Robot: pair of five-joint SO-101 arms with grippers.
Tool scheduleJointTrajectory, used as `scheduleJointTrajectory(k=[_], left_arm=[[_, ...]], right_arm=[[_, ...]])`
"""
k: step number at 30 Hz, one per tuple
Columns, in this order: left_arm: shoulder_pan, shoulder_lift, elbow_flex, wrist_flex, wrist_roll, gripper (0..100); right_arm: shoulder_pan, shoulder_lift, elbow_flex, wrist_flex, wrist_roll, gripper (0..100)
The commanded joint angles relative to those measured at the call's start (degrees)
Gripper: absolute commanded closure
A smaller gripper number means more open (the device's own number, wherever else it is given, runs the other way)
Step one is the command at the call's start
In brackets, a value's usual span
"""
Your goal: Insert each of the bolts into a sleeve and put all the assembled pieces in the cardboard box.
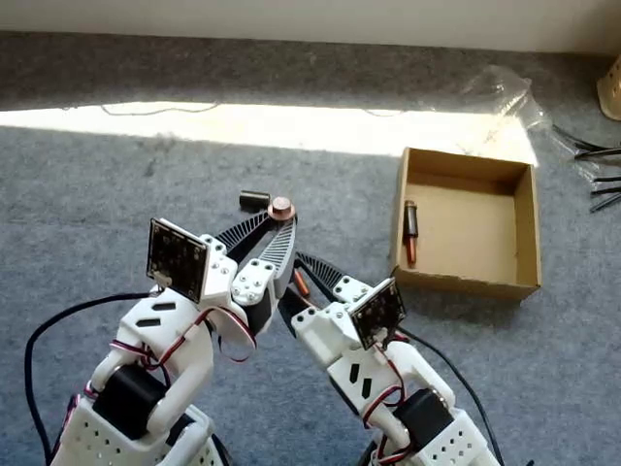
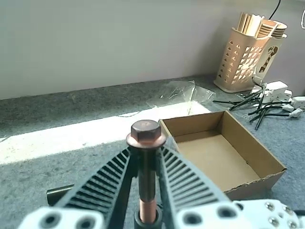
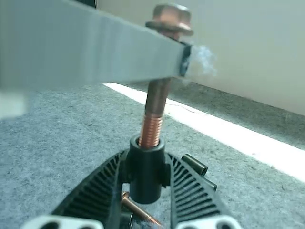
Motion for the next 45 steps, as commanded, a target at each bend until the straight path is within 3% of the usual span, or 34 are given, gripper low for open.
scheduleJointTrajectory(k=[1,7,22,29,41,45], left_arm=[[0.5,-4.4,3.8,0.0,0.7,99],[0.4,-21.7,14.0,-0.1,0.4,99],[-3.2,-19.3,16.1,0.1,0.4,98],[-3.4,-19.3,17.0,0.1,0.4,81],[-3.5,-19.4,14.9,-0.3,0.3,80],[-8.3,-19.4,8.0,-0.3,0.3,80]], right_arm=[[-0.4,-0.7,6.0,-0.3,-0.6,99.5],[-0.3,-0.7,5.7,-0.3,-3.8,99.5],[-0.3,-0.7,5.7,-0.3,-3.8,99.5],[-0.3,-0.7,5.7,-0.3,-3.8,99.5],[-0.3,-0.7,5.7,-0.2,-3.8,99.5],[0.0,-0.7,5.8,-0.2,-3.7,99.5]])
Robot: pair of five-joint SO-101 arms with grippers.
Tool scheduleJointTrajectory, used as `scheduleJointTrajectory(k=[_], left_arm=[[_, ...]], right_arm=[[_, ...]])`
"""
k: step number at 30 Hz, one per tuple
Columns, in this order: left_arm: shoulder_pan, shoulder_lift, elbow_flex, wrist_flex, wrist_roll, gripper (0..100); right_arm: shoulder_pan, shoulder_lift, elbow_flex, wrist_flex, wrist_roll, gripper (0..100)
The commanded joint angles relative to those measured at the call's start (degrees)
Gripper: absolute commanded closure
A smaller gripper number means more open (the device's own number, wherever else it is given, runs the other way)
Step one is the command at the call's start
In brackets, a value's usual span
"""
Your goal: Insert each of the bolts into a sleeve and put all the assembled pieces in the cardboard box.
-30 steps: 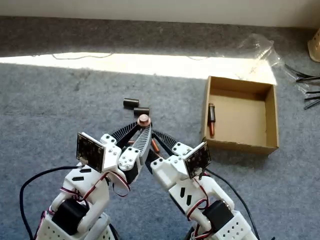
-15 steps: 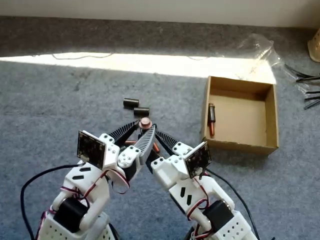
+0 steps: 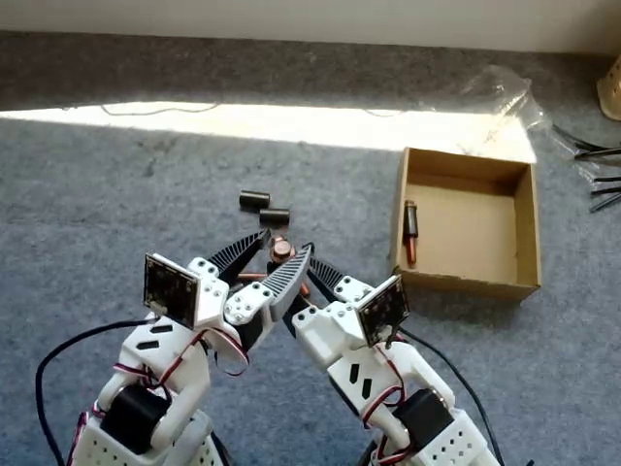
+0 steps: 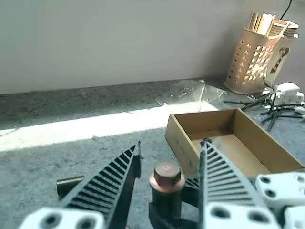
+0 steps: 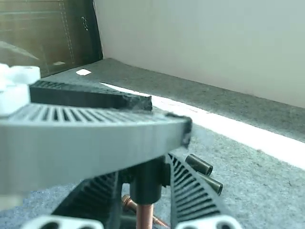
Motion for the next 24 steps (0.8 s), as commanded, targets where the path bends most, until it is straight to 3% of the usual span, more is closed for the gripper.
scheduleJointTrajectory(k=[1,6,14,17,20,24], left_arm=[[-7.4,-0.9,-9.7,0.0,0.3,81],[-18.9,-0.9,-11.6,0.1,0.3,81],[-31.4,-1.0,-9.2,6.3,0.3,81],[-33.5,-1.0,-6.9,7.1,0.3,88],[-34.5,-1.0,-3.6,7.0,0.3,99],[-34.6,-1.0,0.0,7.0,0.3,97]], right_arm=[[0.7,-0.7,5.8,-0.2,-0.4,99.5],[5.6,-0.7,5.7,-0.2,-0.4,99.5],[15.0,-0.7,5.5,-0.2,-0.4,99.5],[19.2,-0.7,4.4,-0.1,0.0,99.5],[22.6,-0.7,-0.3,6.5,7.0,99.5],[28.6,-0.2,-10.9,19.7,10.4,99.5]])
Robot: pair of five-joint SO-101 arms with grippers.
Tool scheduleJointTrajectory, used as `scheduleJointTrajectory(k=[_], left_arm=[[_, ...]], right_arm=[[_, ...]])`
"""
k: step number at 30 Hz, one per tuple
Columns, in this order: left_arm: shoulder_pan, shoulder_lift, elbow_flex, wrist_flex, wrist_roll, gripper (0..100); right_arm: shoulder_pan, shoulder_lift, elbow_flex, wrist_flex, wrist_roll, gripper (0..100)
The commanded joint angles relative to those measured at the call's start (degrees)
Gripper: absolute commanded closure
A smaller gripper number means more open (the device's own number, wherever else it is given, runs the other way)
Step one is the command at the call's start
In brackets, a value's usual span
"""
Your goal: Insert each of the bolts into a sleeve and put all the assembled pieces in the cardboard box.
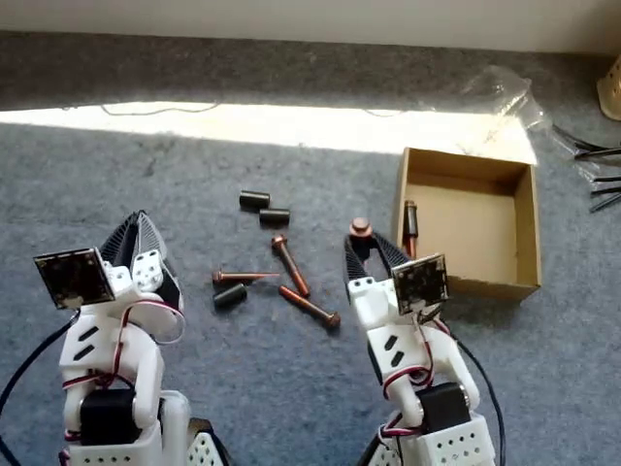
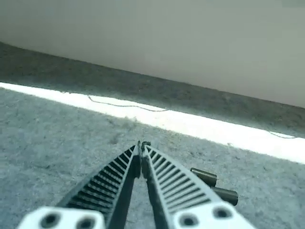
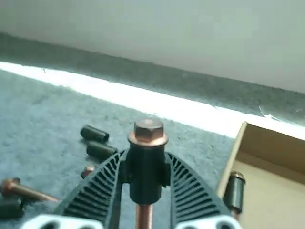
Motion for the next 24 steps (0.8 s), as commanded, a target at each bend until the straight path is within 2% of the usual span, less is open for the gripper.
scheduleJointTrajectory(k=[1,4,6,16,24], left_arm=[[-0.5,-0.4,2.3,0.1,0.4,97],[-0.2,-0.4,4.9,0.1,0.4,97],[-0.3,-0.4,6.4,0.0,0.4,97],[-0.5,-0.4,13.5,-5.3,0.4,97],[-0.6,-0.4,14.0,-5.3,0.4,97]], right_arm=[[7.0,-0.1,-11.2,9.5,1.9,99.5],[14.0,1.2,-18.4,13.2,2.2,99.5],[16.0,5.4,-23.0,14.6,2.3,99.5],[16.7,44.5,-44.4,15.7,2.3,99.5],[16.7,67.0,-56.9,15.7,2.3,99.5]])
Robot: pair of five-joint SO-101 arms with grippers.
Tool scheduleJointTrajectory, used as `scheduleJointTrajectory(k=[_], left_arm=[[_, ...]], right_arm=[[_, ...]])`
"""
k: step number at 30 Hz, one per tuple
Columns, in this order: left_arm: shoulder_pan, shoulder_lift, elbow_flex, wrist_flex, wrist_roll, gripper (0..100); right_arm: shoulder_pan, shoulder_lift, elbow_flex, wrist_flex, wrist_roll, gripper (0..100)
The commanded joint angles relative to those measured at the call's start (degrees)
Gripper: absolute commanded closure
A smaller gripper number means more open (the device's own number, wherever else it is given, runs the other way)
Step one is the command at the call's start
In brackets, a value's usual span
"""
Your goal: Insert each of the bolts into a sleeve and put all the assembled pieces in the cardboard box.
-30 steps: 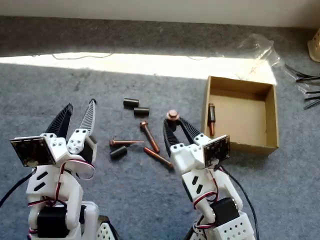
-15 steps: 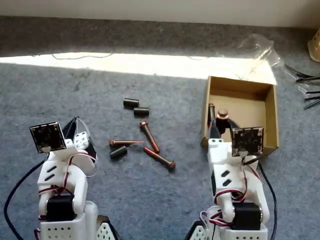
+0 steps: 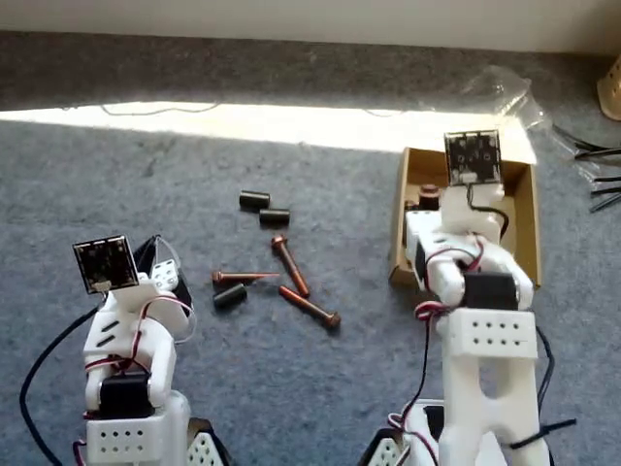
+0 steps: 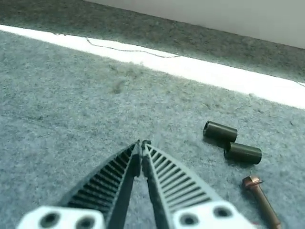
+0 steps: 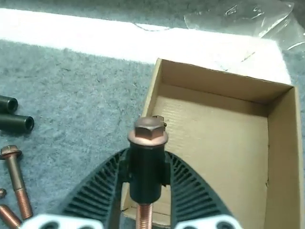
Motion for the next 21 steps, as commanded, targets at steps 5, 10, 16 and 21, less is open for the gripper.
scheduleJointTrajectory(k=[5,10,16,21], left_arm=[[-0.5,-0.6,-0.4,-1.4,0.4,97],[-0.5,-0.6,0.2,-1.7,0.3,97],[-0.5,-0.6,0.4,-1.7,0.3,97],[-0.5,-0.6,0.4,-1.7,0.3,97]], right_arm=[[4.3,19.5,-14.5,-0.2,0.7,99.5],[7.2,32.6,-22.5,-0.2,0.8,99.5],[7.7,45.8,-30.0,-0.2,0.8,99.5],[7.5,53.5,-34.2,-0.1,0.8,99.5]])
